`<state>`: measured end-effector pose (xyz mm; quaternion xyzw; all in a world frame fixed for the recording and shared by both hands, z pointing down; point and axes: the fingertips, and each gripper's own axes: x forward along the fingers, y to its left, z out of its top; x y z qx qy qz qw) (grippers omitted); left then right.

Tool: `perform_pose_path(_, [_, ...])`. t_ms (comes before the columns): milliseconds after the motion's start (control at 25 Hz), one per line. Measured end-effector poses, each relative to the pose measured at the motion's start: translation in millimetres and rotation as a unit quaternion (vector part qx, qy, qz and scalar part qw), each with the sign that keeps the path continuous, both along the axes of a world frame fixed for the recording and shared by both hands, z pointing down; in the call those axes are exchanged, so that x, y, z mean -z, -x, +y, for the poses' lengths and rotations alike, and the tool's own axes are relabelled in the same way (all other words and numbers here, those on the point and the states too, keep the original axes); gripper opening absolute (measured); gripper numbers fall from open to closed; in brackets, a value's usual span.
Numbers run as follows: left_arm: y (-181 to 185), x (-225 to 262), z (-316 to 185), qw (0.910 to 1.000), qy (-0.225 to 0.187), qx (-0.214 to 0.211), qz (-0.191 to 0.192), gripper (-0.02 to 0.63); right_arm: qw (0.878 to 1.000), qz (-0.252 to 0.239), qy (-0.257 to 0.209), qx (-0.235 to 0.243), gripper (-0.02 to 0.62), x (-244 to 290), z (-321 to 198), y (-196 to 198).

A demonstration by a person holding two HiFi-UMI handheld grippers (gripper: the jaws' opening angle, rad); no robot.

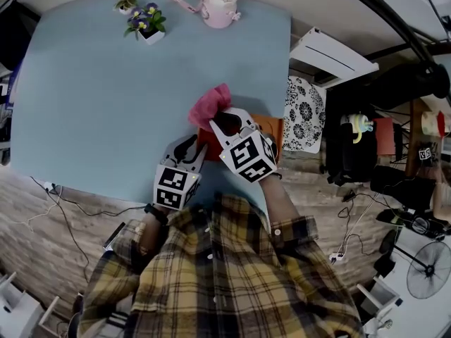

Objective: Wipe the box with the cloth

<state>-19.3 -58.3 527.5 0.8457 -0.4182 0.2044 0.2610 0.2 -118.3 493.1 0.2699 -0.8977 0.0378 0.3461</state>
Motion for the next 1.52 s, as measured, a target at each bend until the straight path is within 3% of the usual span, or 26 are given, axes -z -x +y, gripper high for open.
perform_pose_path(360, [0.1,0.5,-0.8,1.0,-0.002,0.002,0.002,0.117,0.997,0.048,0.009,0.055,0.048,-29.2,-5.5,15.3])
perform_pose_path(920, [0.4,1.0,-0.3,1.0,-0.005,0.003,-0.001,0.117,0.997,0.041,0.029,0.052,0.048,-28.8,-5.2,9.4])
perform_pose_path(1520, [1.1,0.6,-0.4,1.0,-0.006,0.007,-0.002,0.116,0.996,0.068,0.046,0.033,0.048,-34.3,0.0,-37.1])
